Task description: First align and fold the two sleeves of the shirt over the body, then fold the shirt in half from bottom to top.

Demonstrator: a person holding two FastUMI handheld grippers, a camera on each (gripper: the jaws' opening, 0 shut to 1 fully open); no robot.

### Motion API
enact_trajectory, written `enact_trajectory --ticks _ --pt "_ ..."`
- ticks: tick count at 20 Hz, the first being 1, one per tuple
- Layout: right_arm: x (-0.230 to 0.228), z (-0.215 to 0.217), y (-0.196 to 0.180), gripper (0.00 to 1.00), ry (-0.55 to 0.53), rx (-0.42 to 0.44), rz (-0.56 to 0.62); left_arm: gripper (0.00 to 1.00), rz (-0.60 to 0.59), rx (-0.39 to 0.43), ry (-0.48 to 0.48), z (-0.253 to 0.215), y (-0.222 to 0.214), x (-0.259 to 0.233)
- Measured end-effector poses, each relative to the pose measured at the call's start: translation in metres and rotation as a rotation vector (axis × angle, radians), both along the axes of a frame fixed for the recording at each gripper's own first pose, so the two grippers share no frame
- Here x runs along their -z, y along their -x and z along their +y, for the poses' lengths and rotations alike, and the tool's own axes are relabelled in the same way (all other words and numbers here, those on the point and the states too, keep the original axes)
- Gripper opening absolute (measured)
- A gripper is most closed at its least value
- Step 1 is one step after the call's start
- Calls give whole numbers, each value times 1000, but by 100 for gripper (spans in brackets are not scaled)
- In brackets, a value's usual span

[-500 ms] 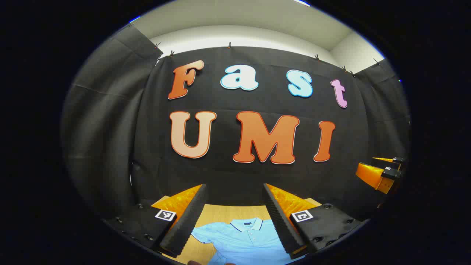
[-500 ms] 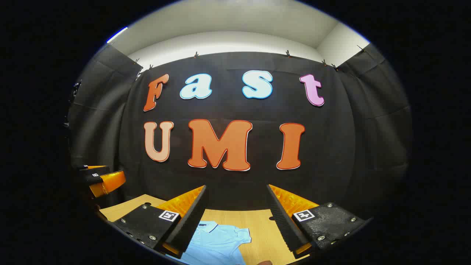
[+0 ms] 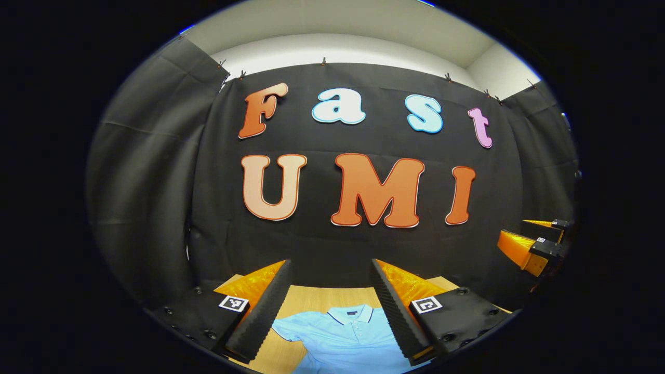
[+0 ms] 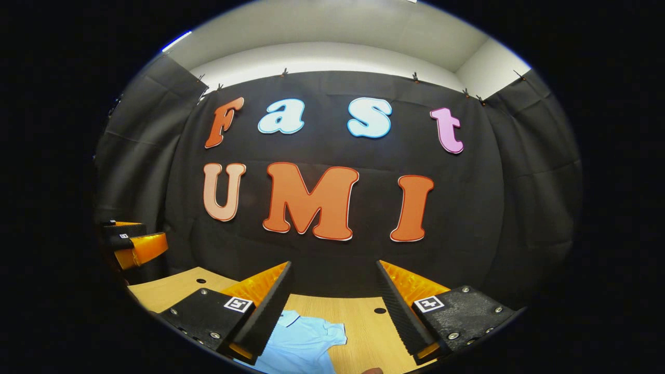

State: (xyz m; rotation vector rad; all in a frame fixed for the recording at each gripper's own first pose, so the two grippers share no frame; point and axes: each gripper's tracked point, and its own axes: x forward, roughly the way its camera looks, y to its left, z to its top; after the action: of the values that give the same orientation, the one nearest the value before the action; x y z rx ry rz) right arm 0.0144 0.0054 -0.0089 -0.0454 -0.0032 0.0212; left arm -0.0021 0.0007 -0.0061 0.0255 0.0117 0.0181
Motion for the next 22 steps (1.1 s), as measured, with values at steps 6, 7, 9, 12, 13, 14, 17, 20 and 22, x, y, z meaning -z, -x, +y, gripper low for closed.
enact_trajectory --ticks 6,7,9,12,13,14,17,20,22 --pt "22 -2 -18 97 -9 -26 62 100 1 -9 1 0 2 4" --pt "25 -4 -22 97 -7 -26 65 100 -1 -16 2 1 3 4" --pt "33 -6 -31 97 6 -32 79 98 4 -26 2 2 0 6" --pt "51 -9 -46 98 33 -31 131 98 12 -39 3 4 -3 9" --pt "59 -9 -52 98 37 -33 152 98 10 -44 0 5 -4 8" --pt "66 -11 -58 97 36 -37 171 98 7 -49 -5 5 -5 8" --pt "89 -9 -71 97 22 -58 235 98 2 -64 -21 6 -10 9" --pt "117 -4 -88 98 12 -82 316 94 11 -82 -30 9 -15 12" --pt "135 -2 -99 98 8 -97 365 98 10 -93 -33 10 -18 11"
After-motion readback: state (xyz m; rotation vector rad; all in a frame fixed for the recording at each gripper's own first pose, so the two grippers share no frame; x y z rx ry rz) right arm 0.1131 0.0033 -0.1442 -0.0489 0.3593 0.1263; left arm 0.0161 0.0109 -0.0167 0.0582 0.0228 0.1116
